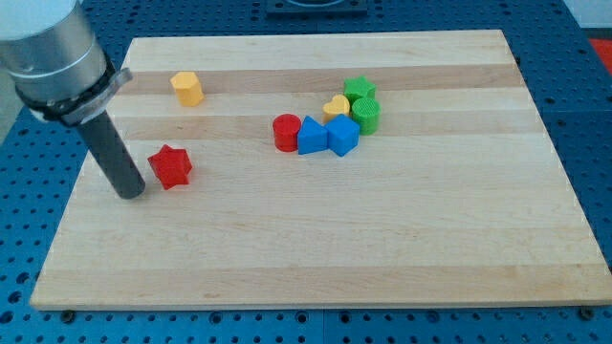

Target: Move the red star to the center left of the board

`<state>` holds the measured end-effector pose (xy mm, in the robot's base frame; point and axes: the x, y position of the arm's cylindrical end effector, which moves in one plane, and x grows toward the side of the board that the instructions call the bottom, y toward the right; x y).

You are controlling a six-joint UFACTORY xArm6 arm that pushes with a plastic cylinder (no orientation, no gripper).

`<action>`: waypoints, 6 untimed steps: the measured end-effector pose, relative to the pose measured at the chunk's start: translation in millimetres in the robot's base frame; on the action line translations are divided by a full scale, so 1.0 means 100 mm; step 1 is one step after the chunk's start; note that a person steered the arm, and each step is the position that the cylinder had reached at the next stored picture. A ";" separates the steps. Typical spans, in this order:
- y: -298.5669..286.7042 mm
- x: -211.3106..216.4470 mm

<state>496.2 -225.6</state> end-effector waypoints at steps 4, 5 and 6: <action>0.71 -0.95; 0.50 -0.60; 0.21 -0.43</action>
